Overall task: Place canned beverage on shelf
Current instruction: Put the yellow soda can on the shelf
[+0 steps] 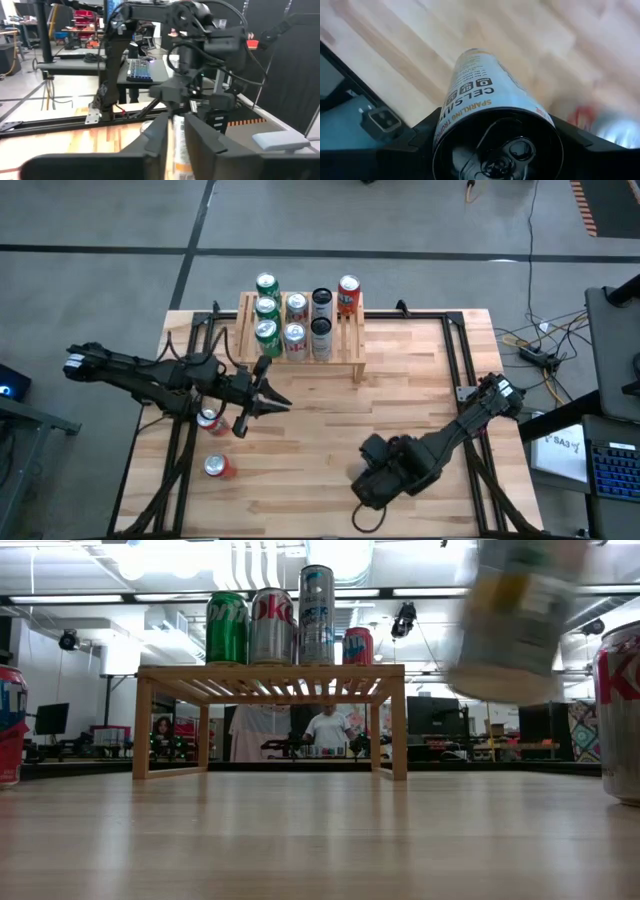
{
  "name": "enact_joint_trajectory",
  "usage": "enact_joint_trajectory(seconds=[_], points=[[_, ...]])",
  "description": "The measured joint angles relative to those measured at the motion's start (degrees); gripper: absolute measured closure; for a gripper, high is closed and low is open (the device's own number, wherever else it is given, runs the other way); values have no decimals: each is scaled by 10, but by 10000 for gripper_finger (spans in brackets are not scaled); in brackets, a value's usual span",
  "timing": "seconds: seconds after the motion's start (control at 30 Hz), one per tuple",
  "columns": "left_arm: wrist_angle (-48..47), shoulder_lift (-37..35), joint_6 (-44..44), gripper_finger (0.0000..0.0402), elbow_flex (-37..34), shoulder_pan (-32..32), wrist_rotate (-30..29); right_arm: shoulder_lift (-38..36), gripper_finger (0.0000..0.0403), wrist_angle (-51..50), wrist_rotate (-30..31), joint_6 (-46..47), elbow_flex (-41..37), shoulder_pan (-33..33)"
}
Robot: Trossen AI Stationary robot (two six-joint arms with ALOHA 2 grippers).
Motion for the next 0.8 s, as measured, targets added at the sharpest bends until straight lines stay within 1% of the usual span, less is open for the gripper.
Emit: enact_joint_trajectory(seconds=[0.13,0.23,0.3,0.4,0.5,0.57,0.63,0.73,0.8], points=[[1,14,8,296,5,-17,0,0,164,0,35,-98,34,-31],[-5,27,27,244,5,-37,0,0,164,6,42,-167,46,-57],[-6,39,32,209,5,-53,-12,1,164,16,52,-211,47,-72],[-10,61,40,158,5,-79,-58,1,164,39,53,-269,47,-94],[-24,84,43,117,5,-101,-136,1,164,63,54,-320,48,-113],[-31,102,43,98,5,-111,-181,1,164,80,59,-347,48,-123],[-33,120,43,87,5,-119,-210,1,164,90,66,-372,48,-132],[-34,144,31,83,6,-123,-240,1,164,104,67,-398,48,-145],[-30,157,22,85,7,-122,-250,1,164,110,67,-410,48,-152]])
